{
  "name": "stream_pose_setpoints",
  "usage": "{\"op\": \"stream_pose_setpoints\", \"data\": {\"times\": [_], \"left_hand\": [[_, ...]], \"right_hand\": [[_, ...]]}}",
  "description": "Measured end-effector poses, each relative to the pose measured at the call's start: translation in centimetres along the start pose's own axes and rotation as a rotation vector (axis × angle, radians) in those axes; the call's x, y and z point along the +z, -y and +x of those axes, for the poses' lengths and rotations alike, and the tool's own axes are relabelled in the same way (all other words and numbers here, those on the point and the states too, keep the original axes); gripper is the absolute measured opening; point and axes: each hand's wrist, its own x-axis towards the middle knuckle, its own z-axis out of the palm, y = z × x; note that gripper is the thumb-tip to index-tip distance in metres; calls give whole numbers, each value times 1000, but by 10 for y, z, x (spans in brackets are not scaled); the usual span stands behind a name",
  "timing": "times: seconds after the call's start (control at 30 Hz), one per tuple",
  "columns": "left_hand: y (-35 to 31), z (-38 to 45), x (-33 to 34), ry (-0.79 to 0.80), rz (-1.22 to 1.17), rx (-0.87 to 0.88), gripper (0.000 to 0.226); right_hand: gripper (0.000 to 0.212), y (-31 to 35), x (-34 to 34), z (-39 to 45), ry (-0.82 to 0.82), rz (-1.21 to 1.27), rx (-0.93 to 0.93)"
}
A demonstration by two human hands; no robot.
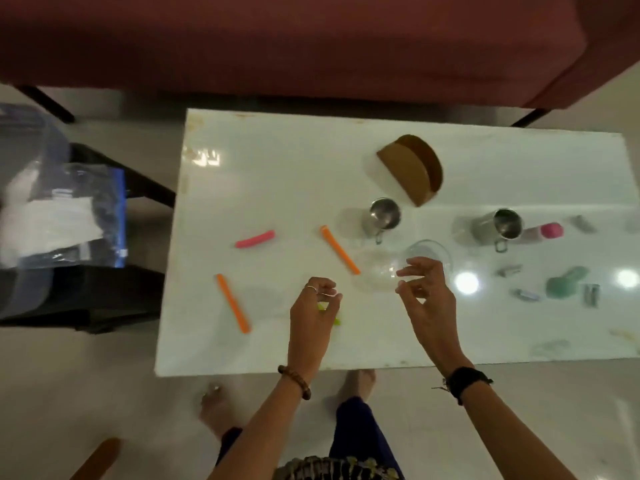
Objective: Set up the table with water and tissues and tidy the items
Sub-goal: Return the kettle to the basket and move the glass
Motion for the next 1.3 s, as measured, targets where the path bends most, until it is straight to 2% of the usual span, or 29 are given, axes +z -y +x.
{"op": "stream_pose_setpoints", "data": {"times": [0.1, 0.17, 0.23, 0.3, 0.37, 0.5, 0.6, 0.83, 1.0, 1.13, 1.3], "left_hand": [[-1, 17, 39, 89, 48, -49, 30], [0, 30, 64, 168, 41, -78, 47], [4, 40, 86, 256, 72, -72, 68], [8, 49, 104, 339, 163, -42, 86], [11, 58, 122, 377, 231, -7, 95], [16, 69, 140, 373, 261, 71, 93], [15, 70, 140, 332, 296, 95, 88], [1, 74, 137, 334, 376, 109, 84], [-45, 82, 153, 343, 371, 180, 82], [-95, 103, 190, 356, 321, 260, 80], [-140, 149, 245, 378, 222, 325, 87]], "right_hand": [[46, -32, -35, 18, -16, 3, 32], [46, -51, -51, 28, -33, -4, 54], [56, -71, -63, 36, -36, -48, 59], [67, -87, -69, 42, 21, -73, 56], [76, -102, -74, 48, 153, -31, 91], [85, -119, -69, 61, 439, 99, 129], [84, -116, -63, 70, 522, 263, 159], [83, -108, -71, 76, 487, 286, 155], [83, -83, -110, 103, 489, 239, 95], [82, -65, -154, 143, 416, 153, 44], [83, -64, -201, 210, 400, 71, 13]]}}
